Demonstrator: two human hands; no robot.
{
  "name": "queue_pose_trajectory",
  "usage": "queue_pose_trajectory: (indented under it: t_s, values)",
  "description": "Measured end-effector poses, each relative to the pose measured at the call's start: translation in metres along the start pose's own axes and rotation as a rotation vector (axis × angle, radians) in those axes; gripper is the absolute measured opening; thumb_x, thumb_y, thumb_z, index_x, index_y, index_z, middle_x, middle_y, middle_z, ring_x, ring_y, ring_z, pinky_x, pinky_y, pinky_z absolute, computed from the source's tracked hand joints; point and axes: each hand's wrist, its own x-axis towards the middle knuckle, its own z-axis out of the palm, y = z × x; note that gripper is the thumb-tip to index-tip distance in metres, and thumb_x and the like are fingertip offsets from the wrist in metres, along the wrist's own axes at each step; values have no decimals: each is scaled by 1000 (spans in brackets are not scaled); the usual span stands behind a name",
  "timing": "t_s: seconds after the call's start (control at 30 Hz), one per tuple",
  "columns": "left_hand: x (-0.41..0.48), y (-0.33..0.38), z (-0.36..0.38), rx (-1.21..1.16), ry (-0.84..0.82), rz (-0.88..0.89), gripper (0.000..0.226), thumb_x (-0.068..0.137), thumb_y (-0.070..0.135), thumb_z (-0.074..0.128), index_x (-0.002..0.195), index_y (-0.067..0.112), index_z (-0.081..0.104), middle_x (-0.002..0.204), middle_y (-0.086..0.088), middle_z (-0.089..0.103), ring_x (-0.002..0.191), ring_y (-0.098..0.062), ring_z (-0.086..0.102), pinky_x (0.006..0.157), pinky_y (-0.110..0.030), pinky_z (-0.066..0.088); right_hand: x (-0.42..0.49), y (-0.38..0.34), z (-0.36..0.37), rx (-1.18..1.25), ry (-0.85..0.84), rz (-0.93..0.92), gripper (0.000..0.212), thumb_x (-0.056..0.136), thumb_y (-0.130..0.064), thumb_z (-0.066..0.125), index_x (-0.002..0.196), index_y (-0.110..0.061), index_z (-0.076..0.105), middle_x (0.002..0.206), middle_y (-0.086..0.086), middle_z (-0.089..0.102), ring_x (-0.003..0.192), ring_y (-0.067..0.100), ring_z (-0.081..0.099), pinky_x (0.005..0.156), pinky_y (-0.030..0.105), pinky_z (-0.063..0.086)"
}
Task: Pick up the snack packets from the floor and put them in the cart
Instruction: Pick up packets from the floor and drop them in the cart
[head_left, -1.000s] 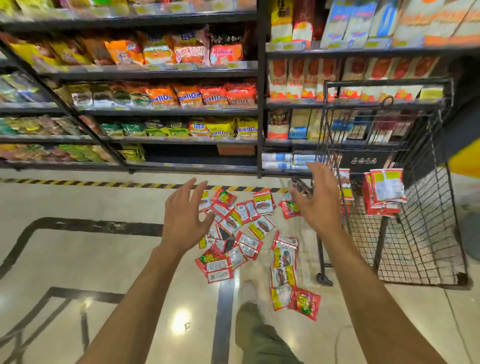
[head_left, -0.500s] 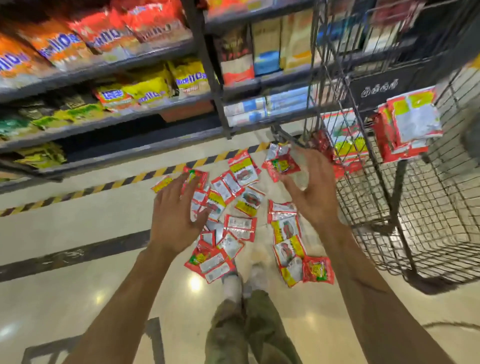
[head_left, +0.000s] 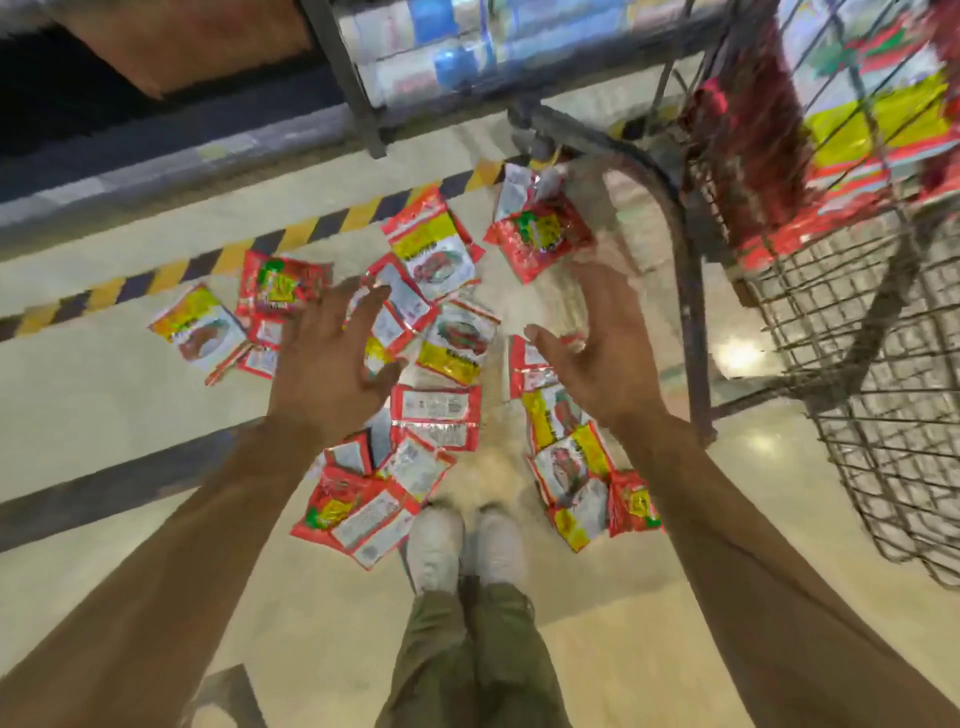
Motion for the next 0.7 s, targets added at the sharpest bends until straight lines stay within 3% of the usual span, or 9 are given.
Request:
queue_pose_trajectory:
  t_s: [0.07,0.17,0.27,0.37,0.43,0.5,0.6,0.7]
  values:
    - [-2,-16,41,-2,-35,-6,76,87,54,50,154,18,42,153,-20,48,137,-42,45,109,-63,40,-11,26,41,1,-65,50,60,92,-30,76,143,-8,53,141,16,55,130,35,50,106,49,45]
    - [-13,-40,109,7,-107,-5,78,84,54,54,153,19,46,153,-17,48,135,-43,50,106,-61,43,-31,61,107,-10,-144,73,63,90,-41,71,141,-8,55,136,15,59,126,31,51,104,46,45]
    - [-36,-63,183,2,-217,-44,82,78,52,62,152,19,46,150,-16,50,133,-44,51,105,-61,43,-55,90,177,-43,-289,82,70,87,-46,69,143,-6,53,138,18,58,129,37,52,107,49,43]
    - [-65,-87,258,-12,-339,-88,79,82,53,60,149,12,48,138,-19,56,123,-46,56,97,-61,49,-72,111,244,-39,-424,107,78,85,-57,57,147,-9,52,143,16,56,135,38,49,110,48,44]
    - [-83,-98,303,8,-465,-186,77,88,51,65,150,11,44,135,-18,57,123,-44,55,98,-57,49,-76,120,286,-32,-508,94,80,85,-62,52,147,-11,52,144,15,55,132,37,51,107,48,47]
    - [-101,-103,342,12,-573,-326,82,87,51,72,151,14,39,145,-15,52,135,-40,47,105,-54,46,-76,126,325,-67,-618,64,71,90,-55,63,147,-14,52,146,12,53,133,35,50,107,49,47]
    - [-124,-107,385,2,-554,-460,90,80,56,79,147,12,39,148,-15,46,140,-41,43,105,-57,46,-75,132,377,-98,-673,-29,65,84,-42,73,139,-10,58,138,15,59,131,38,53,107,51,47]
    - [-137,-108,411,-61,-431,-562,86,74,50,86,140,13,45,139,-13,54,129,-40,53,103,-58,44,-79,135,414,-278,-645,-124,72,79,-51,73,136,-10,57,135,17,57,129,41,51,108,52,42]
